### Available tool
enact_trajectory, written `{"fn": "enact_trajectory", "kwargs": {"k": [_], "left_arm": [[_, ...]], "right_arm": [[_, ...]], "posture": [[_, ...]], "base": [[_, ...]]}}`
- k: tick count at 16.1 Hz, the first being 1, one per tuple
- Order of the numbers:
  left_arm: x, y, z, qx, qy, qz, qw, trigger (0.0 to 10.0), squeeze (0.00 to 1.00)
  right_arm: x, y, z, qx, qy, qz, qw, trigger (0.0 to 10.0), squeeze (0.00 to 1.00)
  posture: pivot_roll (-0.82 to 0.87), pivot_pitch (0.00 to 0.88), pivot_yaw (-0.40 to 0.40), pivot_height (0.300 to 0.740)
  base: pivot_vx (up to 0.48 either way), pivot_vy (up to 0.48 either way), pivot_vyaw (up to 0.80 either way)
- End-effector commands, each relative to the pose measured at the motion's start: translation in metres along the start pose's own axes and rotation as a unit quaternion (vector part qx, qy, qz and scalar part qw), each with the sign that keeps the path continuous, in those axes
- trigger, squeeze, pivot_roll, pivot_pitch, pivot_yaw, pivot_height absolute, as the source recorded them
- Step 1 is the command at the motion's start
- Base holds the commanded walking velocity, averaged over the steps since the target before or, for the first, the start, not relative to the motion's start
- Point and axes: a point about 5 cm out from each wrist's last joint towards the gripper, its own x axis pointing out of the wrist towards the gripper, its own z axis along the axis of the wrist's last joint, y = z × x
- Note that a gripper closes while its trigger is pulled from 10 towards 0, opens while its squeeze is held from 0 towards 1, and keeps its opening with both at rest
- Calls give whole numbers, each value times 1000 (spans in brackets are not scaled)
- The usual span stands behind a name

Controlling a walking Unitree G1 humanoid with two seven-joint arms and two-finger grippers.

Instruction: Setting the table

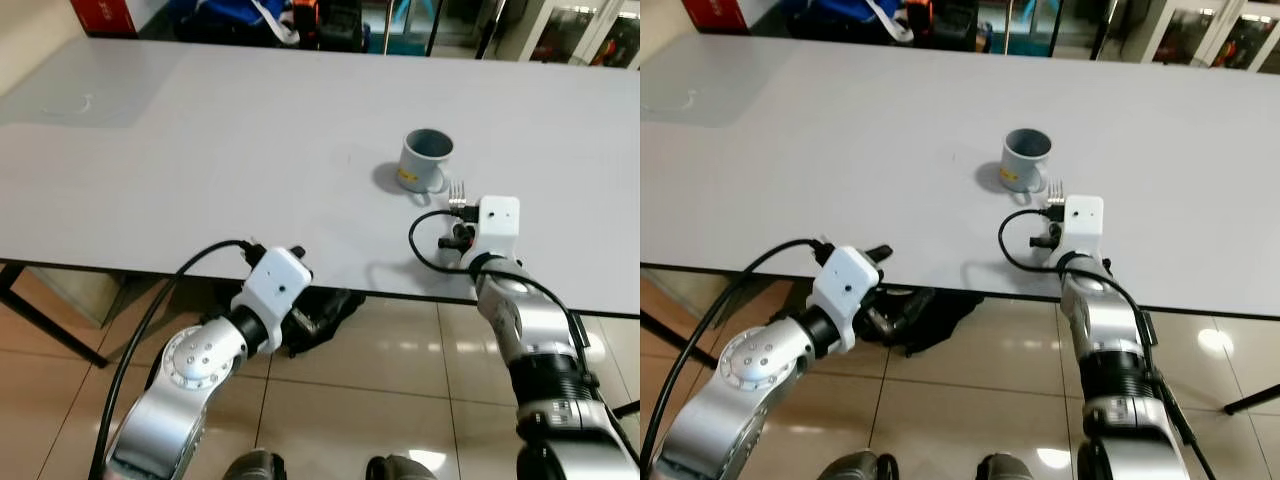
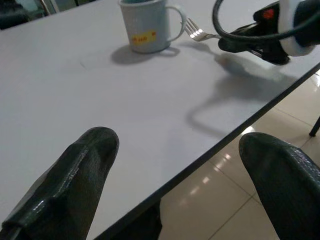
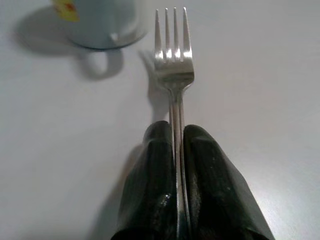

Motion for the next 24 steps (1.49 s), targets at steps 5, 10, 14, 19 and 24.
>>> {"fn": "enact_trajectory", "kwargs": {"k": [5, 10, 14, 19, 24], "left_arm": [[-7, -10, 1, -2, 9, -27, 1000, 10000, 0], [-11, -15, -1, -7, 19, -47, 999, 10000, 0], [-11, -15, -1, -6, 21, -51, 998, 10000, 0], [-10, -13, -1, -5, 21, -53, 998, 10000, 0], [-10, -4, 3, 6, 6, -12, 1000, 10000, 0]], "right_arm": [[15, -9, 11, 33, -6, -13, 999, 10000, 0], [21, -8, 11, 50, -1, -13, 999, 10000, 0], [23, -7, 11, 52, -1, -6, 999, 10000, 0], [23, -9, 10, 48, 0, -5, 999, 10000, 1000], [5, -23, 34, 31, -67, -23, 997, 10000, 0]], "posture": [[56, 181, -10, 740], [58, 187, -11, 740], [59, 185, -6, 740], [58, 175, -6, 740], [67, 155, -21, 740]], "base": [[0, 0, 0], [0, 0, 0], [0, 0, 0], [0, 0, 0], [0, 0, 0]]}}
